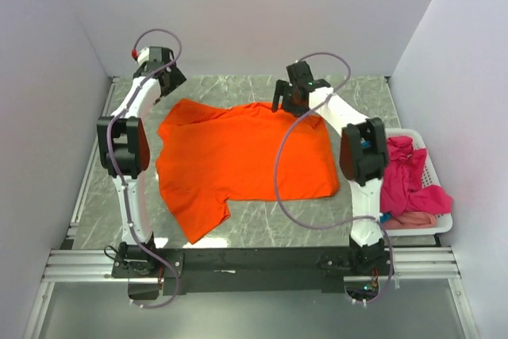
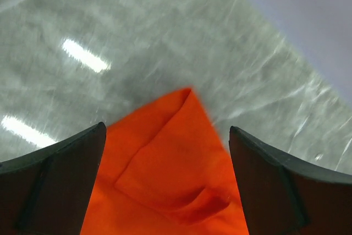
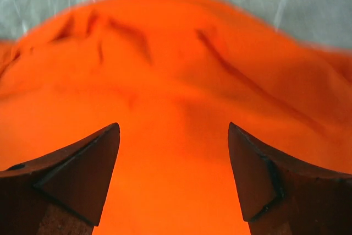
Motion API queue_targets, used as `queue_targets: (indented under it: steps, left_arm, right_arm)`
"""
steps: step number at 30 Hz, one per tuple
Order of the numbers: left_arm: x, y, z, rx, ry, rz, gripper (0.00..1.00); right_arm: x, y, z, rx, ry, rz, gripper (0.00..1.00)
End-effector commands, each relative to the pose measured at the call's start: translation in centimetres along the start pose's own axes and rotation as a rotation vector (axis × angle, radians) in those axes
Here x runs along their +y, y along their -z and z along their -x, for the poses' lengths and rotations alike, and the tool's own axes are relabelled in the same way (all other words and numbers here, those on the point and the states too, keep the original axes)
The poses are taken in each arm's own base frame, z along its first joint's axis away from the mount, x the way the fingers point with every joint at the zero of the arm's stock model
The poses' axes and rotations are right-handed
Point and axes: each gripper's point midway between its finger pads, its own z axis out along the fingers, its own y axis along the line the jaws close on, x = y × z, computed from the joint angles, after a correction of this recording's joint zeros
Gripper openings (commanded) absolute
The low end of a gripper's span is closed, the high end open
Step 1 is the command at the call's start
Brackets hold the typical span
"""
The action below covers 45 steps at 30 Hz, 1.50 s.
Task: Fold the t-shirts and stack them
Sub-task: Flatten the tshirt out
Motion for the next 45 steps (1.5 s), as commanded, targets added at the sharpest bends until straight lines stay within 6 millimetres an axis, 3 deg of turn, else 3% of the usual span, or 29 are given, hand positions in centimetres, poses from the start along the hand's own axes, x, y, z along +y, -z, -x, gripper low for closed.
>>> queue_targets:
  steps: [1,2,3,4,6,7,9,10,11,15,18,24,28,29,30,31,32,33,37,38,39,41,42,45]
  left_arm:
    - [0.1,5.7,0.5,-0.005,0.035,-0.063,0.99]
    - [0.5,6.2,-0.4,0.009,0.042,-0.067,0.99]
    - [0.8,8.0,-0.2,0.006,0.078,-0.080,1.00]
    - [2.6,7.8,-2.9,0.060,0.067,-0.049,0.99]
    - [3.2,9.7,-4.5,0.104,0.083,-0.071,0.99]
    - [4.8,9.6,-7.0,0.153,0.074,-0.043,0.99]
    - [4.8,11.1,-8.7,0.174,0.074,-0.070,0.99]
    - [5.9,11.0,-10.7,0.207,0.062,-0.055,0.99]
    - [5.4,11.9,-11.6,0.215,0.041,-0.079,0.99]
    - [5.8,11.5,-14.6,0.268,0.009,-0.075,0.99]
    - [6.7,10.1,-16.0,0.306,-0.010,-0.021,1.00]
    - [7.8,6.9,-16.4,0.318,-0.033,0.078,0.99]
    - [8.9,4.0,-14.0,0.285,0.004,0.136,0.99]
    - [9.7,2.9,-14.5,0.309,0.001,0.166,0.99]
    - [9.0,2.2,-13.2,0.291,0.011,0.155,0.99]
    - [9.2,1.5,-12.6,0.284,0.022,0.164,0.99]
    - [9.4,0.4,-13.1,0.301,0.014,0.180,1.00]
    - [8.4,-0.1,-12.1,0.292,0.016,0.161,0.99]
    - [6.7,-2.8,-10.8,0.262,0.013,0.140,0.99]
    - [7.0,-3.9,-11.6,0.284,0.006,0.156,1.00]
    - [6.1,-4.0,-10.5,0.282,0.010,0.149,0.99]
    - [5.9,-4.9,-10.3,0.288,0.008,0.163,0.99]
    - [4.9,-4.8,-8.9,0.262,0.014,0.140,0.99]
    - [2.9,-3.1,-5.6,0.205,0.016,0.084,0.99]
  right_arm:
    - [2.1,8.2,3.2,-0.174,-0.030,0.119,0.86]
    - [1.8,8.6,2.2,-0.163,-0.045,0.122,0.86]
    - [1.9,10.2,1.8,-0.172,-0.049,0.148,0.87]
    - [0.7,9.5,-0.7,-0.125,-0.059,0.124,0.87]
    - [0.4,10.7,-2.1,-0.128,-0.078,0.141,0.88]
    - [-0.5,10.1,-4.6,-0.083,-0.082,0.132,0.88]
    - [-1.4,10.7,-6.0,-0.073,-0.097,0.122,0.88]
    - [-2.3,10.2,-7.9,-0.040,-0.099,0.100,0.88]
    - [-2.6,10.4,-8.5,-0.036,-0.099,0.101,0.88]
    - [-3.6,9.2,-11.9,0.042,-0.099,0.095,0.88]
    - [-3.6,8.2,-13.0,0.079,-0.099,0.102,0.88]
    - [-2.8,5.2,-14.2,0.160,-0.073,0.093,0.87]
    - [-1.0,3.1,-13.5,0.193,-0.055,0.115,0.87]
    - [-0.9,2.1,-14.0,0.219,-0.052,0.111,0.87]
    - [0.1,1.8,-12.8,0.205,-0.046,0.132,0.87]
    - [0.7,1.4,-12.8,0.218,-0.039,0.140,0.87]
    - [0.8,0.4,-13.2,0.237,-0.038,0.133,0.87]
    - [1.8,0.3,-11.7,0.214,-0.034,0.153,0.87]
    - [3.1,-1.7,-10.1,0.219,-0.019,0.163,0.87]
    - [3.4,-2.0,-9.5,0.209,-0.013,0.169,0.87]
    - [4.2,-1.7,-7.9,0.185,-0.008,0.182,0.87]
    - [4.4,-2.1,-6.9,0.173,0.019,0.171,0.87]
    - [5.1,-1.7,-5.3,0.138,0.030,0.182,0.87]
    - [5.5,0.2,-2.4,0.072,0.059,0.157,0.87]
